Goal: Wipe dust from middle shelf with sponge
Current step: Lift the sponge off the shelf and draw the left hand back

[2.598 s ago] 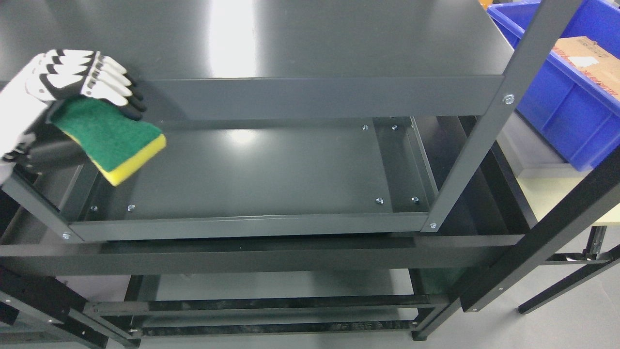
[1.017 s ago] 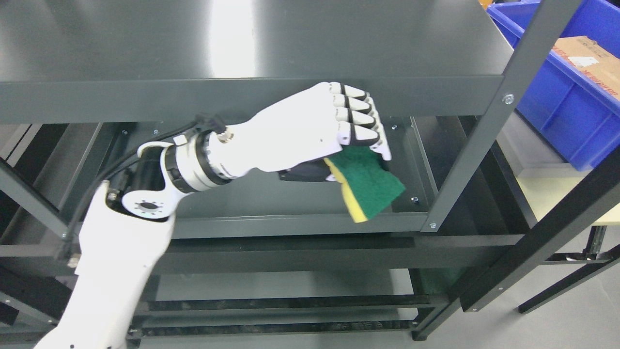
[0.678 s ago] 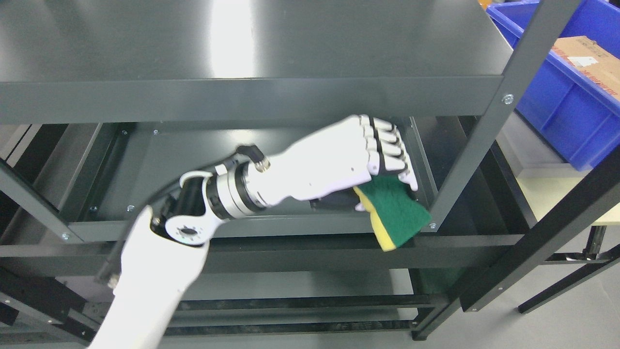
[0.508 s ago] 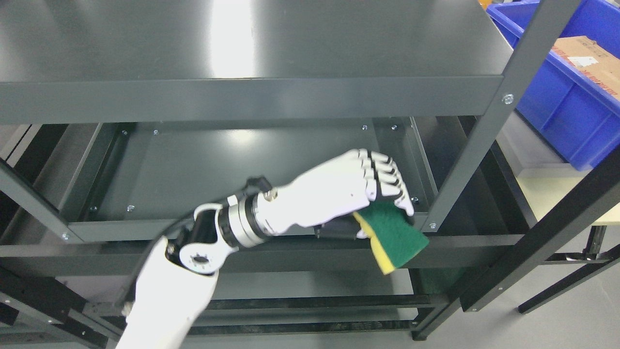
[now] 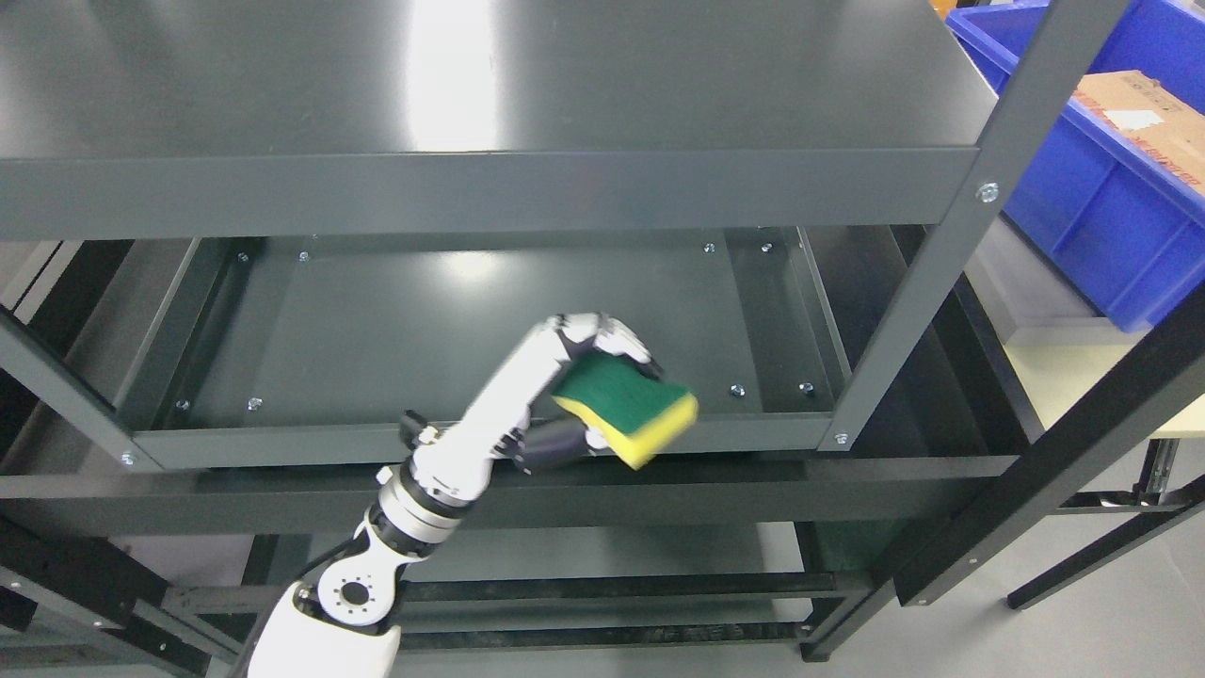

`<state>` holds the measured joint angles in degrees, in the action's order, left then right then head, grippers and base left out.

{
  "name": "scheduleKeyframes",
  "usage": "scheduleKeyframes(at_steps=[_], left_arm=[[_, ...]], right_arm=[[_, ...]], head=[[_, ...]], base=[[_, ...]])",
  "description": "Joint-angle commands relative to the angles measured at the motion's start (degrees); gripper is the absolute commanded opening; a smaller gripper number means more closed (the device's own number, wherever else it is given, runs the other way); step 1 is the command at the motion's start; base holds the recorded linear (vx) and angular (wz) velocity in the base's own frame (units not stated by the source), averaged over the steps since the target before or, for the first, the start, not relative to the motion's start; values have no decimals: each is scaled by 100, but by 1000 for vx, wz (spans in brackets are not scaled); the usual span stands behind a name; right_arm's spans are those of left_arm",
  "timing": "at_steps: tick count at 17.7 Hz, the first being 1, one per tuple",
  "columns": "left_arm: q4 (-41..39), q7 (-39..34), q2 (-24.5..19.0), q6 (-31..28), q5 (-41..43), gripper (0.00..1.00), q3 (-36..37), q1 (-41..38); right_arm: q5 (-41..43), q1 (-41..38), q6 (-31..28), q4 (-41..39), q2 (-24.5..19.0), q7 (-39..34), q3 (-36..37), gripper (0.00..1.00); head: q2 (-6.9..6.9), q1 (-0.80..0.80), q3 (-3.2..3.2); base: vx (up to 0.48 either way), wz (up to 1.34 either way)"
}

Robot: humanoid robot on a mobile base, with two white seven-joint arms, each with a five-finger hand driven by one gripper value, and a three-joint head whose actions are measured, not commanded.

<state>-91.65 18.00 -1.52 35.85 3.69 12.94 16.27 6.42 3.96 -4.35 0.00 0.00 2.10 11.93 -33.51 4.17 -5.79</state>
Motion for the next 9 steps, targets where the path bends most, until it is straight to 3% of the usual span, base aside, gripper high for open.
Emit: scheduleKeyframes(at_steps=[1,4,9], left_arm=[[156,-393,52,-1288,-1045,0,-1715,-282],[121,-762,52,-2098,-1213,0,-1865,-282],[-414,-965,52,-2907,-1300,0,-1997,-221]], right_arm=[[0,0,-4,-100,100,1,2,100],[0,0,-4,-100,100,1,2,100],[0,0,-4,-100,100,1,2,100]], head=[[0,0,0],[0,0,0],[0,0,0]], base=[[0,0],[0,0],[0,0]])
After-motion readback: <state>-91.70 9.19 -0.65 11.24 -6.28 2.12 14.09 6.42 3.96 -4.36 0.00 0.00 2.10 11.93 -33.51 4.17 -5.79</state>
